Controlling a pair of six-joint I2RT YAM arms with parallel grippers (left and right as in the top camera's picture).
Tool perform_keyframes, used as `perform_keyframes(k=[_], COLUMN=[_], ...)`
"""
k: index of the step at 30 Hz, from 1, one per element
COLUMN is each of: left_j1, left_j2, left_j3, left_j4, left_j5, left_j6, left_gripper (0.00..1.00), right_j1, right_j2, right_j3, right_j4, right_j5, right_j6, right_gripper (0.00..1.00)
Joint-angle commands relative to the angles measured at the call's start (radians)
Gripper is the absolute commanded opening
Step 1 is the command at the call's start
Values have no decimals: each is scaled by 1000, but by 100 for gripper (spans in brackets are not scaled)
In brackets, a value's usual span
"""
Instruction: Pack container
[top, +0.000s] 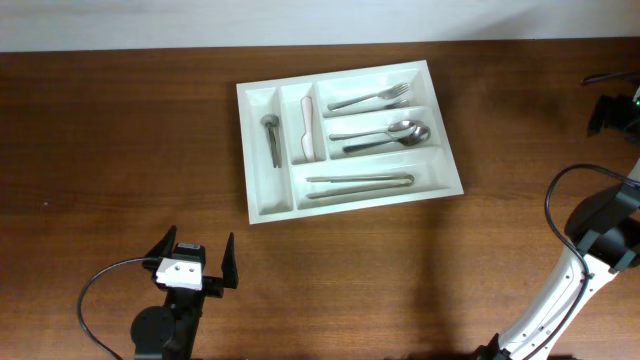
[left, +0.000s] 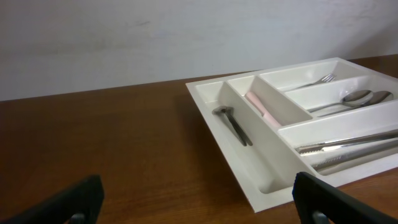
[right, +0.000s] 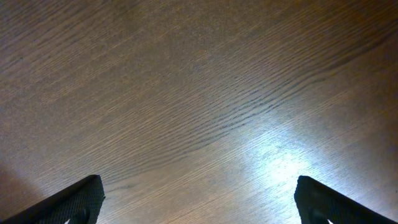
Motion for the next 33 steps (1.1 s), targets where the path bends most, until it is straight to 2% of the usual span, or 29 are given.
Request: perform_keyframes(k=[1,15,28,30,33], left_j1=[7,7,7,7,7], left_j2=[-10,-10,-10,-10,-10], left_j3=[-10,-10,-10,-10,-10], left_j4=[4,4,4,4,4], left_j5=[-11,-11,-11,-11,-11], left_j6=[16,16,16,16,16], left_gripper=[99,99,99,99,99], right_j1=[-1,3,42,51,67], right_j2=[-4,-32,-382,-456,-621], right_j3=[-7,-7,-29,-85,-282], right_j4=[1,0,163,212,357], right_j5=[-5,-4,-51,-55,-56], right_j6=[-3,-3,1,1,1], right_gripper=[99,99,99,99,99])
